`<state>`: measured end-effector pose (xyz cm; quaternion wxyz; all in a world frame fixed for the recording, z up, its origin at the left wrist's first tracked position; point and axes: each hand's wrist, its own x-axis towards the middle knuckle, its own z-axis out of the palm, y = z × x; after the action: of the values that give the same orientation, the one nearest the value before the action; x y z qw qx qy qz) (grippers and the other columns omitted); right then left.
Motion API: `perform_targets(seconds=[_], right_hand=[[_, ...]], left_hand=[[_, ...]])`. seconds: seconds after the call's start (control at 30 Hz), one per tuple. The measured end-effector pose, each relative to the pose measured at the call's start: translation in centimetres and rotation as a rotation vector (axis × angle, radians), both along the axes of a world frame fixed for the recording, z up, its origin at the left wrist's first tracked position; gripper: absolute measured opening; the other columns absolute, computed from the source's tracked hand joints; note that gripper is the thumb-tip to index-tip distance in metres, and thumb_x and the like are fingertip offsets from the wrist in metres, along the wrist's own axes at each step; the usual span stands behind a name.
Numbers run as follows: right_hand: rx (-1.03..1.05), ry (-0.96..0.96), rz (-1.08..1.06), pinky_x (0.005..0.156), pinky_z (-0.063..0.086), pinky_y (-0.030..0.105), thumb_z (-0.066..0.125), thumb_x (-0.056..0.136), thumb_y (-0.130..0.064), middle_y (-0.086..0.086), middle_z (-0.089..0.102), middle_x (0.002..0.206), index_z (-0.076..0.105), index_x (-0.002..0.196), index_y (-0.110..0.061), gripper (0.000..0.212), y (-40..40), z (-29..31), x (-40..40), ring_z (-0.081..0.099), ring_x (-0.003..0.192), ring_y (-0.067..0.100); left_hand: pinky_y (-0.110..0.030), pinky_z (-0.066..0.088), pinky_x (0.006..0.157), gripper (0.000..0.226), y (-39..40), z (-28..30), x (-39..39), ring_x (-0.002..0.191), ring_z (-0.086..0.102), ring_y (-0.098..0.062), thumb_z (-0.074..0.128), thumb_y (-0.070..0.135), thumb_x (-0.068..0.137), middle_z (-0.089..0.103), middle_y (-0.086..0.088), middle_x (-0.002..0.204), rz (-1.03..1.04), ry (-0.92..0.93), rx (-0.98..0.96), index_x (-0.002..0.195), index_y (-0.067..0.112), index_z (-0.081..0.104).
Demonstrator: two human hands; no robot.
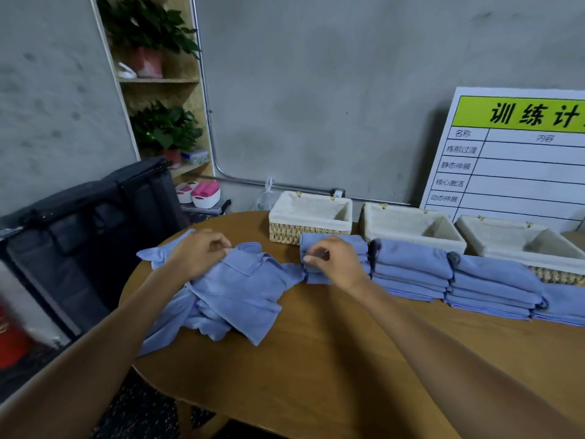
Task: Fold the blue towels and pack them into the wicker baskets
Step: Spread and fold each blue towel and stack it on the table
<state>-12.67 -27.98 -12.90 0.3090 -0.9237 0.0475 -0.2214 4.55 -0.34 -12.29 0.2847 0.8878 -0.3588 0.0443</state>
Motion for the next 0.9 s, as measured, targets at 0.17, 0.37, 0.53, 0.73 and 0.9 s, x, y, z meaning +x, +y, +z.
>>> perform_targets(seconds=[0.17,0.37,0.53,0.73,0.9], right_hand=[[0.051,0.052,0.110,0.081,0.047,0.031,0.073,0.088,-0.033,0.004,0.062,0.098,0.072,0.104,-0.014,0.025,5.1,-1.8,3.9,0.058,0.089,0.017],[-0.051,0.094,0.187,0.078,0.049,0.038,0.077,0.083,-0.038,-0.002,0.055,0.100,0.071,0.102,-0.021,0.027,6.9,-3.8,7.5,0.054,0.092,0.015],[0.012,-0.075,0.165,0.066,0.042,0.035,0.073,0.087,-0.034,-0.004,0.055,0.086,0.064,0.080,-0.019,0.019,6.4,-2.7,7.0,0.051,0.081,0.015],[0.344,-0.293,0.192,0.059,0.040,0.024,0.069,0.094,-0.028,-0.011,0.057,0.062,0.058,0.069,-0.021,0.027,6.6,5.0,4.4,0.049,0.059,0.004],[0.335,-0.486,0.268,0.058,0.035,0.019,0.064,0.096,-0.018,-0.008,0.048,0.061,0.055,0.069,-0.017,0.029,6.2,13.9,0.4,0.040,0.059,0.002]], left_hand=[[-0.019,0.044,0.090,0.022,-0.1,-3.6,-0.4,0.099,0.061,-0.009,0.071,0.017,0.092,0.067,0.007,0.104,-0.118,0.057,0.051,0.092,0.039,0.066],[-0.012,0.039,0.088,0.028,1.2,-2.9,0.8,0.103,0.056,0.005,0.072,0.036,0.089,0.062,0.027,0.102,-0.202,0.059,0.077,0.104,0.056,0.058],[-0.029,0.048,0.082,0.012,0.5,0.1,0.3,0.093,0.060,-0.006,0.067,0.041,0.093,0.066,0.015,0.093,-0.192,-0.011,0.032,0.086,0.051,0.065],[-0.036,0.050,0.084,0.026,-0.4,9.1,-3.3,0.085,0.067,-0.020,0.071,0.016,0.092,0.070,-0.001,0.086,-0.215,0.079,-0.235,0.068,0.005,0.071],[-0.022,0.050,0.079,0.026,-3.9,15.7,-9.0,0.089,0.065,-0.010,0.075,0.014,0.088,0.071,-0.008,0.094,-0.440,0.241,-0.430,0.097,-0.006,0.062]])
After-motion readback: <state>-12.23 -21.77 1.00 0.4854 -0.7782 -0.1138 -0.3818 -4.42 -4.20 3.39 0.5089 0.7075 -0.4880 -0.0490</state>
